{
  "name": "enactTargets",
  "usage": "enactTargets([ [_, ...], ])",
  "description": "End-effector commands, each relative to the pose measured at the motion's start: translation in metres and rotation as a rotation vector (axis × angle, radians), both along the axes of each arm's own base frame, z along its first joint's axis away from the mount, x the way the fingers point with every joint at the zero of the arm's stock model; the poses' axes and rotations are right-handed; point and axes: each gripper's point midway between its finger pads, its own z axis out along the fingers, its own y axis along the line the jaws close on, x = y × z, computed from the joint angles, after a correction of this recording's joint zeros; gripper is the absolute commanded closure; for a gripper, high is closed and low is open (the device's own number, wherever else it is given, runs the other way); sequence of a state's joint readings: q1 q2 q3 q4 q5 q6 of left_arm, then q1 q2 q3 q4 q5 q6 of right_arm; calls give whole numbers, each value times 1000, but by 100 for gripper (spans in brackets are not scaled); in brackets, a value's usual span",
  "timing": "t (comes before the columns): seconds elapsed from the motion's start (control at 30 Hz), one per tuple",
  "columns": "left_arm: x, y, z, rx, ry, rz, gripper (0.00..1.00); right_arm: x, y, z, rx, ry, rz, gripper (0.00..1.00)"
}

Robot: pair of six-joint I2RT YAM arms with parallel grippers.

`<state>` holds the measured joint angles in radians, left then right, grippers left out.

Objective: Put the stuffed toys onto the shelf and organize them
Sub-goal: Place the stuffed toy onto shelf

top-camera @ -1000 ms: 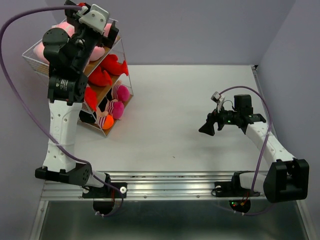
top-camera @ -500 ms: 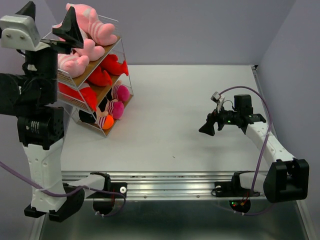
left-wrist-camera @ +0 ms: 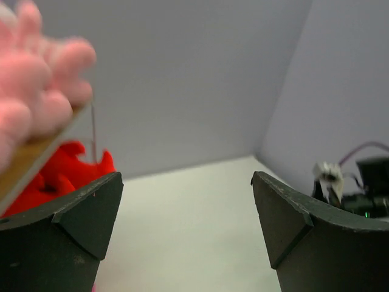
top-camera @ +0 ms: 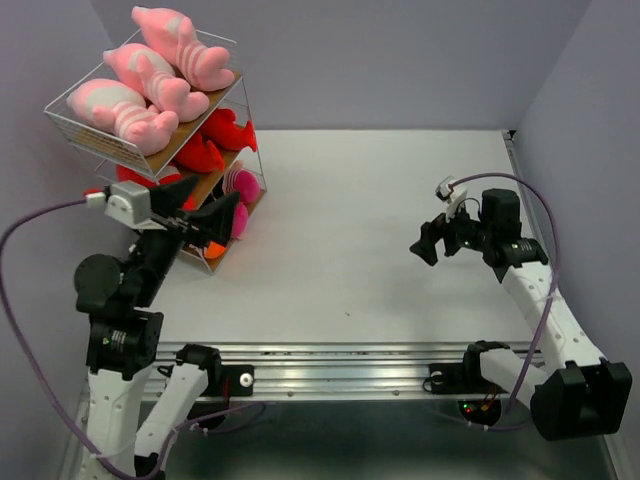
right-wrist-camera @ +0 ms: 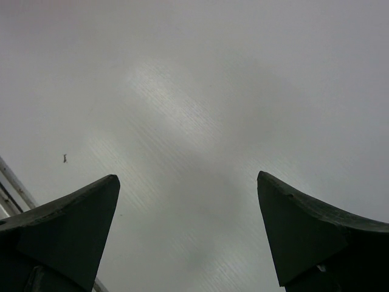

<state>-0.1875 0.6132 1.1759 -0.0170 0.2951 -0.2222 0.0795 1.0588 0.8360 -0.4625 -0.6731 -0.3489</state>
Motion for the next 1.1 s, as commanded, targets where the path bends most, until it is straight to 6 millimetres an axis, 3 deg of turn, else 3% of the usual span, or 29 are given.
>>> enactTargets([
  [0.0, 2, -30, -95, 1, 225, -185, 1, 24, -28, 56, -44, -177, -218, 0],
  [0.03, 6, -31, -122, 5, 270, -181, 1, 26, -31, 61, -12, -156, -281, 0],
  [0.1, -6, -29, -129, 3, 236, -186, 1, 28, -40, 71, -5, -160, -361, 0],
  [0.13, -4, -30, -145, 11, 258, -190, 1, 28, -42, 75, 10, -158, -386, 0],
  [0.27, -9, -34, -175, 17, 292, -218, 1, 32, -60, 85, 10, -178, -520, 0],
  [0.43, -13, -37, -214, 24, 326, -240, 1, 27, -65, 116, 59, -204, -585, 0],
  [0.53, -22, -37, -204, 24, 272, -248, 1, 24, -72, 134, 61, -252, -618, 0],
  [0.87, -24, -31, -204, 7, 247, -218, 1, 28, -84, 120, 66, -194, -730, 0],
  [1.07, -23, -32, -206, 10, 256, -221, 1, 18, -79, 114, 73, -202, -687, 0],
])
